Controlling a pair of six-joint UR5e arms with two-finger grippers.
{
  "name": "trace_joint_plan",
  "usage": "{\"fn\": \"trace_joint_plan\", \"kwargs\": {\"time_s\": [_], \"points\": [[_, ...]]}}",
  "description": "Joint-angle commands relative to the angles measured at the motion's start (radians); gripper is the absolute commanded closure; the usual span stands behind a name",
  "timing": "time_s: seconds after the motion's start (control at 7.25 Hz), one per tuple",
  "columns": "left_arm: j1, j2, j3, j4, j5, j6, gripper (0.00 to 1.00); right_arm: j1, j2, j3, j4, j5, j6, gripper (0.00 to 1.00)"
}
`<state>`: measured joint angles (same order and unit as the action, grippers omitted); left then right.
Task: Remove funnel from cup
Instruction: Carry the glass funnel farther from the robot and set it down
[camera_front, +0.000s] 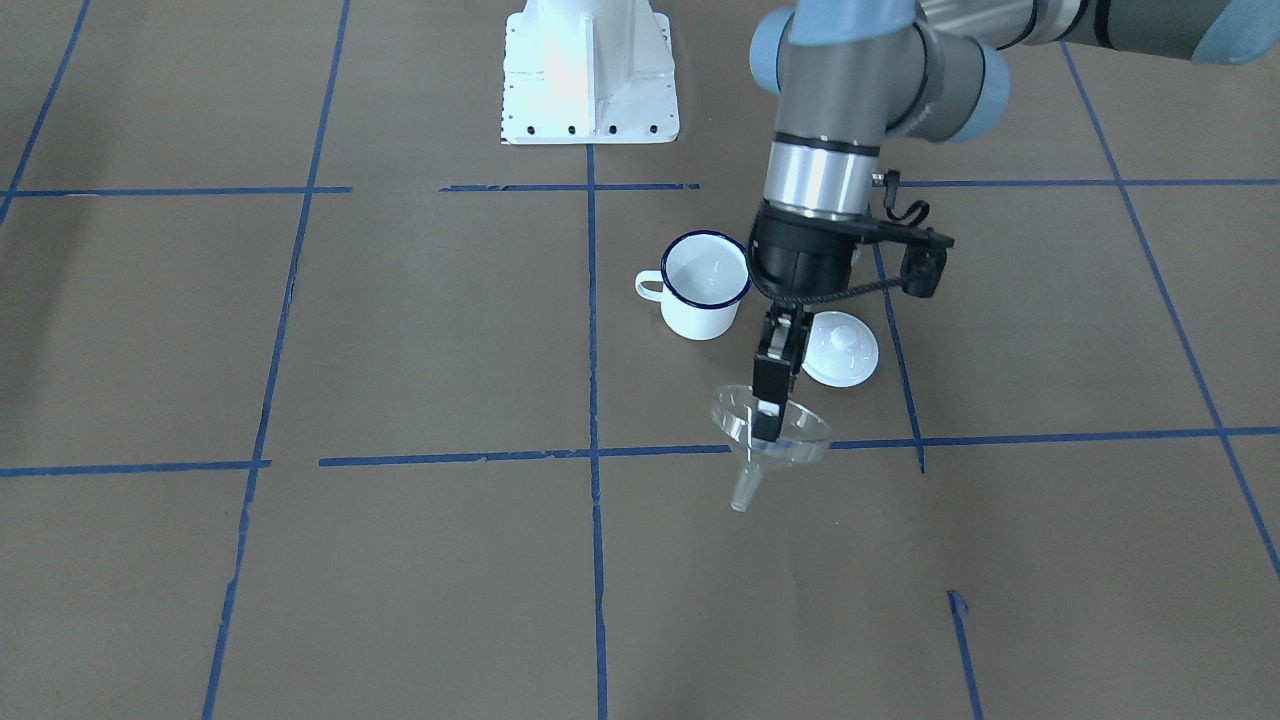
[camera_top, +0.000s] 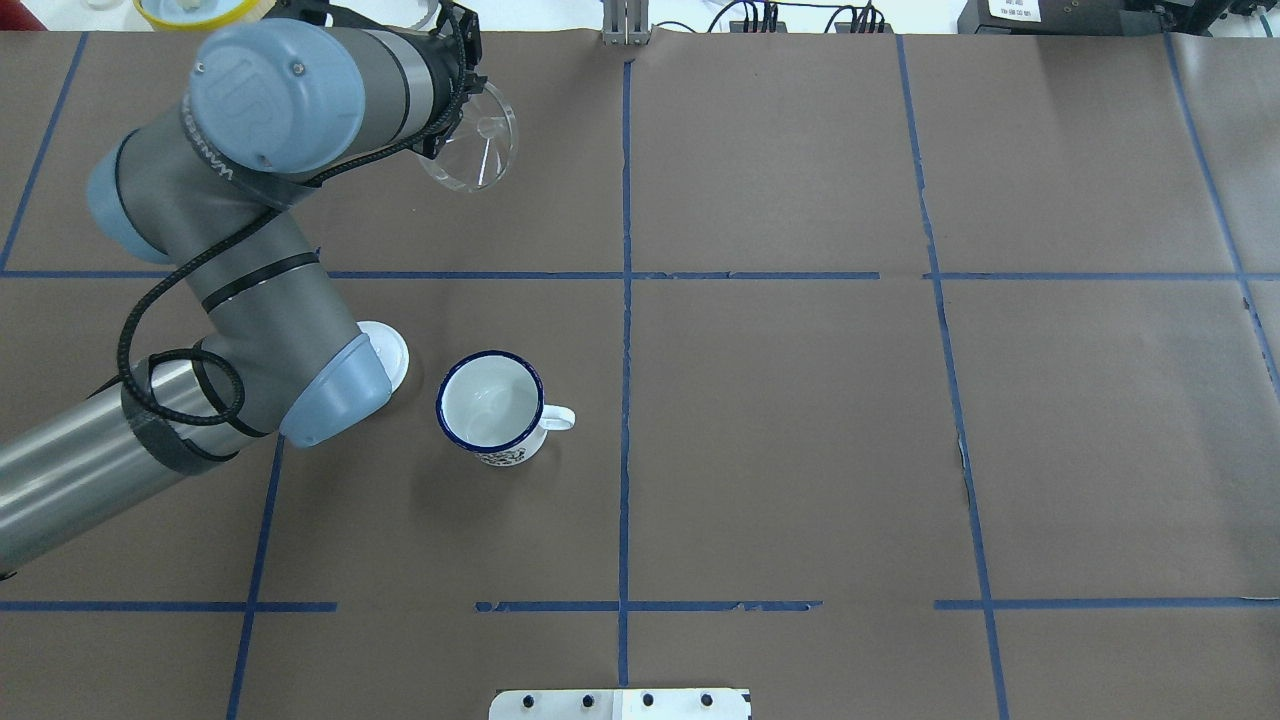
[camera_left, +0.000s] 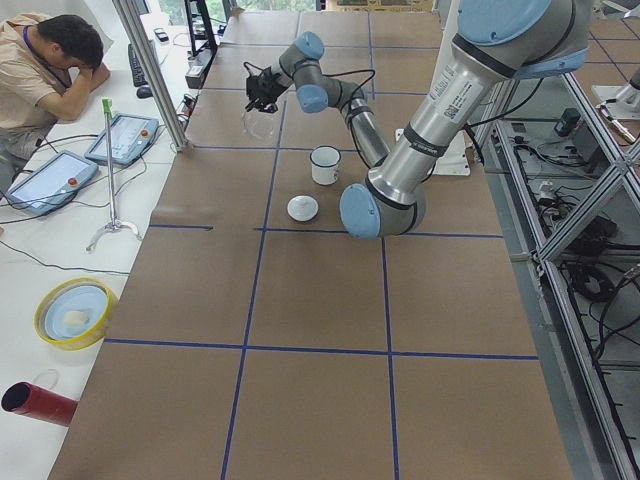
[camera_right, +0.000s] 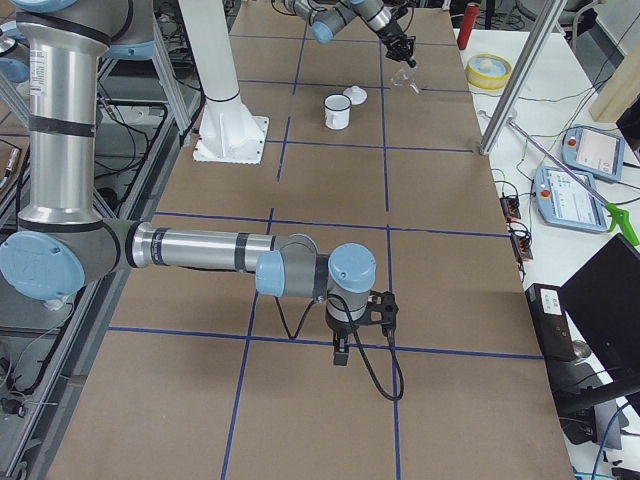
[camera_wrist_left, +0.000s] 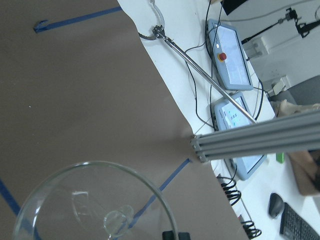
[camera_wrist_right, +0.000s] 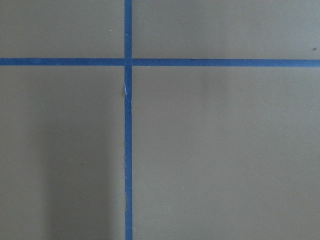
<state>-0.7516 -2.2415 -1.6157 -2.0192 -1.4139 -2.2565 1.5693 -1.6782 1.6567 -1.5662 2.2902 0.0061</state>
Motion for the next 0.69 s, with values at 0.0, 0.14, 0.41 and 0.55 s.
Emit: {"fn": "trace_joint_plan", "kwargs": {"time_s": [0.0, 0.14, 0.41, 0.55], "points": [[-0.015, 0.01, 0.289, -0.273, 0.126, -0.089, 1.0, 0.0, 0.0, 0.0, 0.0, 0.0, 0.0, 0.0], [-0.012, 0.007, 0.401, -0.368, 0.154, -0.107, 1.0, 0.0, 0.0, 0.0, 0.0, 0.0, 0.0, 0.0], [-0.009, 0.003, 0.476, -0.466, 0.155, -0.109, 1.0, 0.0, 0.0, 0.0, 0.0, 0.0, 0.0, 0.0], [-0.009, 0.003, 0.487, -0.467, 0.155, -0.109, 1.0, 0.0, 0.0, 0.0, 0.0, 0.0, 0.0, 0.0]]}}
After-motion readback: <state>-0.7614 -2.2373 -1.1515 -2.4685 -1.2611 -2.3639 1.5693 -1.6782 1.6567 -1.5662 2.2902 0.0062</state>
